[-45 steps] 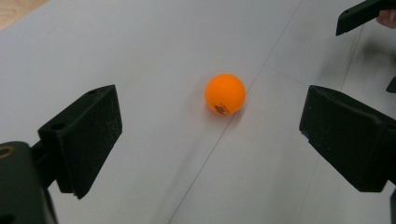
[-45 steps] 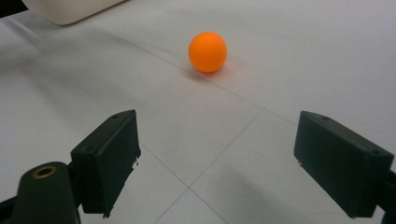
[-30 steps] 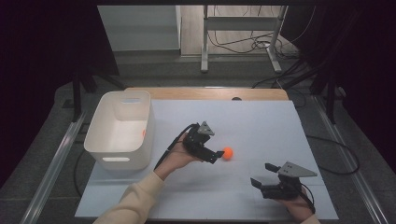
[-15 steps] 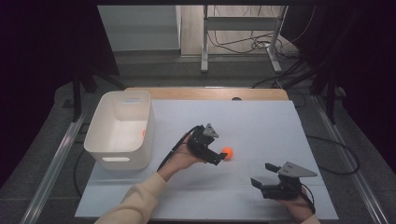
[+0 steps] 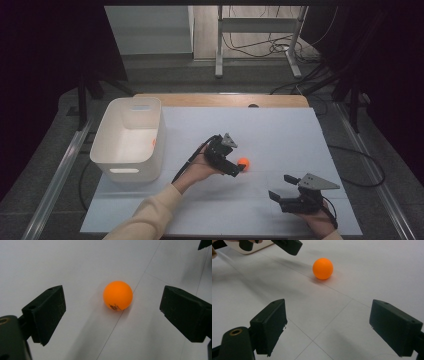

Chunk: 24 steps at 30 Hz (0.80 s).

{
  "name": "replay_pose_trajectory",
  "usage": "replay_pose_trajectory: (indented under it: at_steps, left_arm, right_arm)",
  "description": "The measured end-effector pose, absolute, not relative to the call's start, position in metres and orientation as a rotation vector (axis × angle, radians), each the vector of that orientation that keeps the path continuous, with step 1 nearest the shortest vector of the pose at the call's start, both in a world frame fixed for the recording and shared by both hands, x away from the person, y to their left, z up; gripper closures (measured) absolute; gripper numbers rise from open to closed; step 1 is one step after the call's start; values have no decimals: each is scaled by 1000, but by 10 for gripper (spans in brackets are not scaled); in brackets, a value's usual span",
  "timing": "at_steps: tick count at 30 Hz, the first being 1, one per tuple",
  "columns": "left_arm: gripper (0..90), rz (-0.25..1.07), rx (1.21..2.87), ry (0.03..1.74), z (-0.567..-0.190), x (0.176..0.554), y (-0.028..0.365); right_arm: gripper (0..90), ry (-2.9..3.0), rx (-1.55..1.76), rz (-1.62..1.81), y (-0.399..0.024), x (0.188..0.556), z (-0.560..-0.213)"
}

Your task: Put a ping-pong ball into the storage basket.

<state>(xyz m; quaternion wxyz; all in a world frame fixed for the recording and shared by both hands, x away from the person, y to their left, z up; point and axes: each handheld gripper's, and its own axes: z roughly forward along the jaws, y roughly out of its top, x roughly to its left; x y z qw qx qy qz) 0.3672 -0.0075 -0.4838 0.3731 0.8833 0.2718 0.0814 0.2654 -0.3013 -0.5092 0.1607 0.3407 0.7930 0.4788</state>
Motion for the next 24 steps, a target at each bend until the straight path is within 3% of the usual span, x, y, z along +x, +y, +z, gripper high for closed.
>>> replay_pose_trajectory:
  at_steps: [24]
  left_arm:
    - [86, 153, 2321, 686, -516, 382, -30]
  right_arm:
    - [149, 2257, 985, 1382, -303, 266, -509]
